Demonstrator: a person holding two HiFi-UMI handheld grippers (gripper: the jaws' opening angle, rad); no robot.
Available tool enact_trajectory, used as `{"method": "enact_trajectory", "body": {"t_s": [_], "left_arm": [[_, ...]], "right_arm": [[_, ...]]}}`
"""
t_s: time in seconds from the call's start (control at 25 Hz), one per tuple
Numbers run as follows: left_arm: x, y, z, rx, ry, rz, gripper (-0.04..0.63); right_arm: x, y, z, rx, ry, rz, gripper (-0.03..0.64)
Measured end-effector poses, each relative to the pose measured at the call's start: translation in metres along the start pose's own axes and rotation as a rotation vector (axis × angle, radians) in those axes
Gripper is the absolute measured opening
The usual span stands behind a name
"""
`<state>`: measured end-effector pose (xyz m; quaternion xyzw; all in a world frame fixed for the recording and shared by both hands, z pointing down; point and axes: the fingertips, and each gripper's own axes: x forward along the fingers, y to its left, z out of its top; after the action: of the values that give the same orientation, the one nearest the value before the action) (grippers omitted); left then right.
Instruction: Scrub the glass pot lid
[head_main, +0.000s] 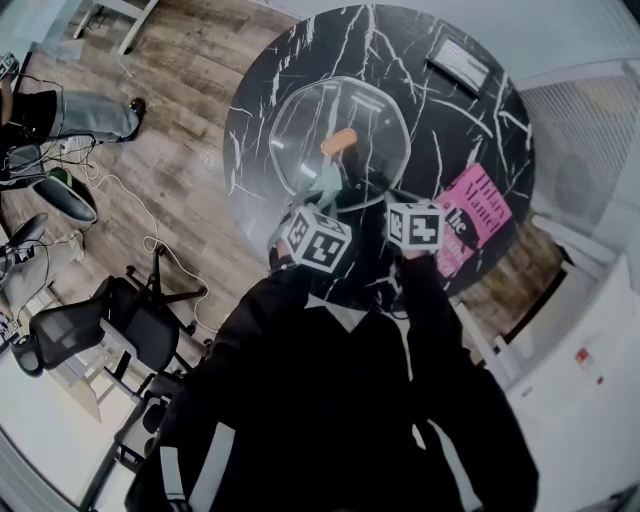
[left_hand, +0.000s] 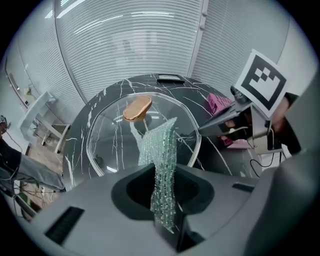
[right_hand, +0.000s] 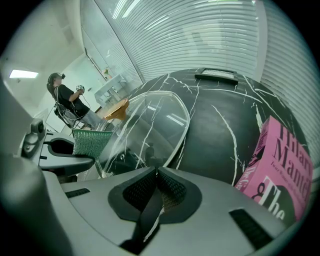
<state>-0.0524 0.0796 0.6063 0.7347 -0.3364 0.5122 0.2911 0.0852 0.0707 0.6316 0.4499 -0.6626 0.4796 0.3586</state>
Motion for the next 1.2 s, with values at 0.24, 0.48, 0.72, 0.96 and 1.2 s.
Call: {"method": "enact_trajectory", "body": {"t_s": [0.24,0.48,0.72,0.96,1.2], "left_arm": [[0.000,-0.004,0.003,-0.034,-0.006,-0.020,0.069],[0.001,-0.014,0.008,-0.034,-0.010,-0.056,0.069],[0.003,-0.026,0.014,-0.038,-0.010,-0.086,0.069],[0.003,-0.037,0.021,-0.066,-0.013,-0.142,0.069],[0.005,-0.042,0.022,-0.064,-0.010,-0.141,0.069]], "right_arm": [[0.002,-0.001,-0.002,0.005,0.001,-0.001,0.014],[0.001,0.004,0.002,0.001,-0.012,0.016,0.014],[0.001,0.004,0.000,0.005,0.000,0.022,0.014],[0.001,0.003,0.000,-0.004,0.001,0.017,0.014],[0.001,0.004,0.002,-0.017,-0.011,0.016,0.014]]}}
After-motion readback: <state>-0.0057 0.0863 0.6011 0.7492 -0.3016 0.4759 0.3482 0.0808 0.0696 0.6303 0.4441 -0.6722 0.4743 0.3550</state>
